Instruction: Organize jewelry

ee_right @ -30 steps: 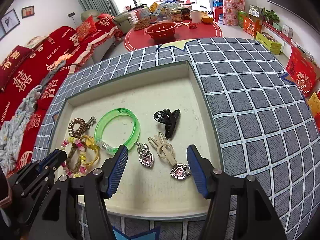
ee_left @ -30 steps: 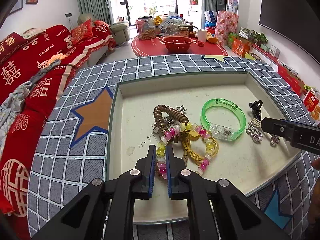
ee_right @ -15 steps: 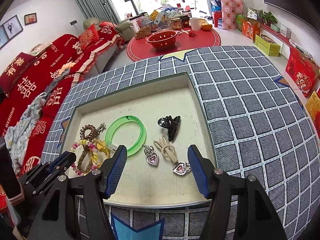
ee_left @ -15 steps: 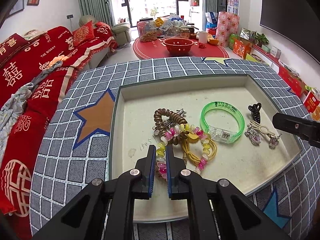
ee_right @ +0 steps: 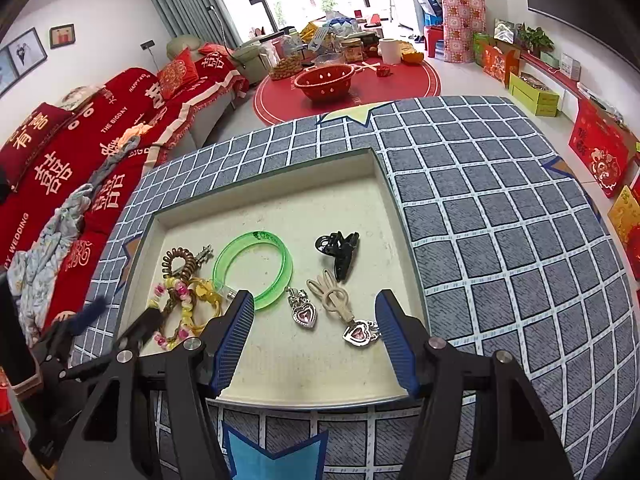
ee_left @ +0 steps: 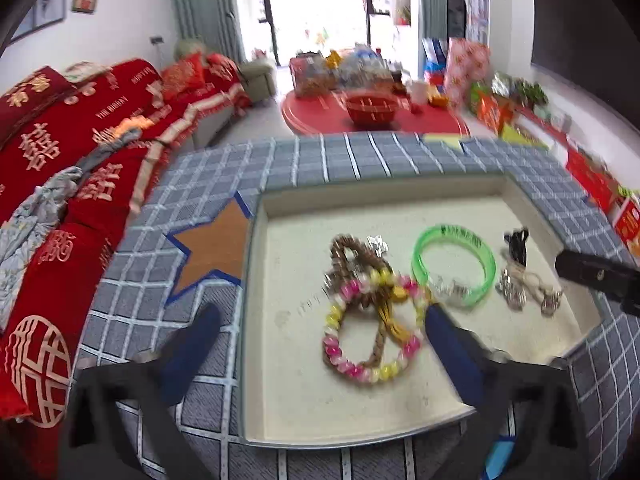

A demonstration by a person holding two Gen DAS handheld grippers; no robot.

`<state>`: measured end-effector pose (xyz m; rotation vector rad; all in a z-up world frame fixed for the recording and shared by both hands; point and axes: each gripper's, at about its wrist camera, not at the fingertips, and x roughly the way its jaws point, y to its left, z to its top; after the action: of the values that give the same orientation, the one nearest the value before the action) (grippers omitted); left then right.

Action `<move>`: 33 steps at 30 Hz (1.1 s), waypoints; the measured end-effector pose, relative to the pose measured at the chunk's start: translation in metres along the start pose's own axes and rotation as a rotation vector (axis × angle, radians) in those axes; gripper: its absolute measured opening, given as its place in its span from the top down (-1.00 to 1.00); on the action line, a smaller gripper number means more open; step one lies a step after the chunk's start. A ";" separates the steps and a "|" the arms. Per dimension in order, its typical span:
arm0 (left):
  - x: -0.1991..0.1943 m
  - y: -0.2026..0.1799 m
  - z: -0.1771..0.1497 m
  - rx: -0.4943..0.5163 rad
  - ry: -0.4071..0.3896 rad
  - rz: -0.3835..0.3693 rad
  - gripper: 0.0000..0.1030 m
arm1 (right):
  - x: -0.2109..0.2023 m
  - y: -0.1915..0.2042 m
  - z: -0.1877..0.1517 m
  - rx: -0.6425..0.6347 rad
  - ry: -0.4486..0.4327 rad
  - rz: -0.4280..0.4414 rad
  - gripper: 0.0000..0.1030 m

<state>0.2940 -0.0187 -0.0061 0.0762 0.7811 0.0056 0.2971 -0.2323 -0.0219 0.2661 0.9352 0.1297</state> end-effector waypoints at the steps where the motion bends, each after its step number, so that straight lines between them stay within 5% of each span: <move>1: -0.003 0.000 0.001 0.005 -0.009 -0.007 -1.00 | -0.002 0.000 0.000 0.000 -0.005 -0.002 -0.30; 12: -0.007 0.002 0.003 0.020 0.000 -0.008 -1.00 | -0.004 0.002 -0.003 -0.011 0.007 -0.007 -0.30; 15: -0.009 0.002 0.001 0.026 0.006 -0.009 -1.00 | -0.003 0.005 -0.006 -0.024 0.017 -0.018 -0.57; 21: -0.009 0.001 -0.002 0.029 0.026 -0.010 -1.00 | -0.002 0.012 -0.009 -0.055 0.030 -0.042 -0.61; 25: -0.010 0.002 -0.006 0.031 0.035 -0.006 -1.00 | -0.002 0.014 -0.010 -0.073 0.034 -0.069 -1.00; 33: -0.014 0.001 -0.011 0.041 0.035 -0.009 -1.00 | -0.009 0.017 -0.011 -0.076 0.025 -0.071 -0.99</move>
<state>0.2763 -0.0172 -0.0037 0.1123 0.8168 -0.0176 0.2824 -0.2158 -0.0161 0.1612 0.9614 0.1031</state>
